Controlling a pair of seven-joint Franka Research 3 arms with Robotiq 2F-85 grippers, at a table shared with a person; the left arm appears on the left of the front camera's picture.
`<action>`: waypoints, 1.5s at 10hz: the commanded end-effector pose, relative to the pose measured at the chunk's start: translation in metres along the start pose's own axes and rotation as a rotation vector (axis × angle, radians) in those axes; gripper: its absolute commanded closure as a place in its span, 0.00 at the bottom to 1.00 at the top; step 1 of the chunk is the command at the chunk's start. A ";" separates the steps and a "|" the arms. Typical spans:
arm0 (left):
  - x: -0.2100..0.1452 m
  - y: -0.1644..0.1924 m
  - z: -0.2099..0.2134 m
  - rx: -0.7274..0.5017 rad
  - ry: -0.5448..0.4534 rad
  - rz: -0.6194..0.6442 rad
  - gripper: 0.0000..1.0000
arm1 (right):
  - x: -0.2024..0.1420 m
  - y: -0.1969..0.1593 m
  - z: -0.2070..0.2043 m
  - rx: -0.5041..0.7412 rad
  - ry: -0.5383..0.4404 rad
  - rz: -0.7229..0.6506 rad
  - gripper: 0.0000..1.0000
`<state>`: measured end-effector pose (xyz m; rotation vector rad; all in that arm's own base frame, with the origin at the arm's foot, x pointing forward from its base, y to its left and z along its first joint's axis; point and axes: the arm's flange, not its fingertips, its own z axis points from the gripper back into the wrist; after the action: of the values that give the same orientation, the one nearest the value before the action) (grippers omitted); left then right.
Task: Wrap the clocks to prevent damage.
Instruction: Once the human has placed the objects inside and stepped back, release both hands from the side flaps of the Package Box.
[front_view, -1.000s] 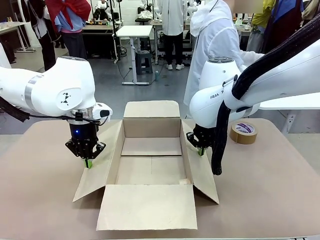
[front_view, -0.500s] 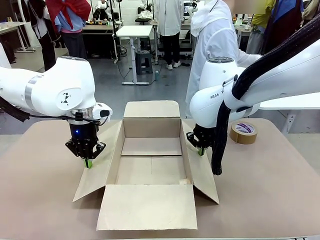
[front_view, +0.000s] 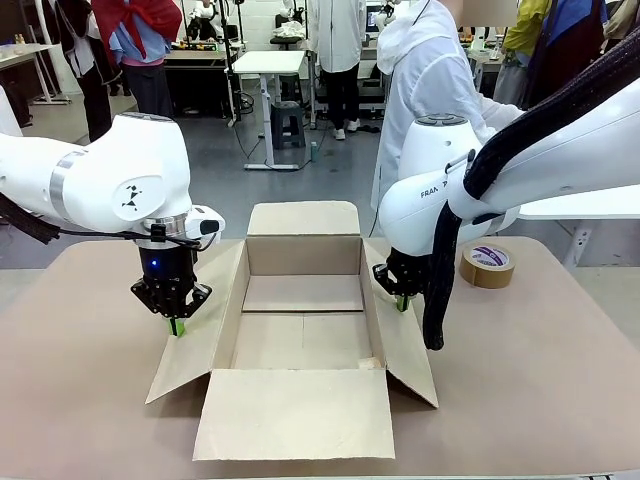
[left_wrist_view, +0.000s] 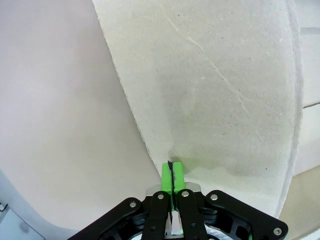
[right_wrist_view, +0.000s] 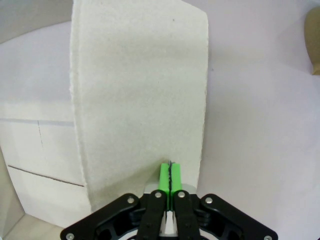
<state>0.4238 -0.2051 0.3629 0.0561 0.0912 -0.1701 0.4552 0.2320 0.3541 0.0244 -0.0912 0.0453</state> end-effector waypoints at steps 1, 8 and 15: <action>0.000 0.001 0.000 0.006 -0.005 -0.003 0.99 | -0.003 0.001 -0.001 -0.001 0.000 -0.002 0.99; 0.000 0.001 0.000 0.006 -0.005 -0.003 0.99 | -0.003 0.001 -0.001 -0.001 0.000 -0.002 0.99; 0.000 0.001 0.000 0.006 -0.005 -0.003 0.99 | -0.003 0.001 -0.001 -0.001 0.000 -0.002 0.99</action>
<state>0.4238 -0.2051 0.3629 0.0561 0.0912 -0.1701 0.4552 0.2319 0.3541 0.0244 -0.0912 0.0453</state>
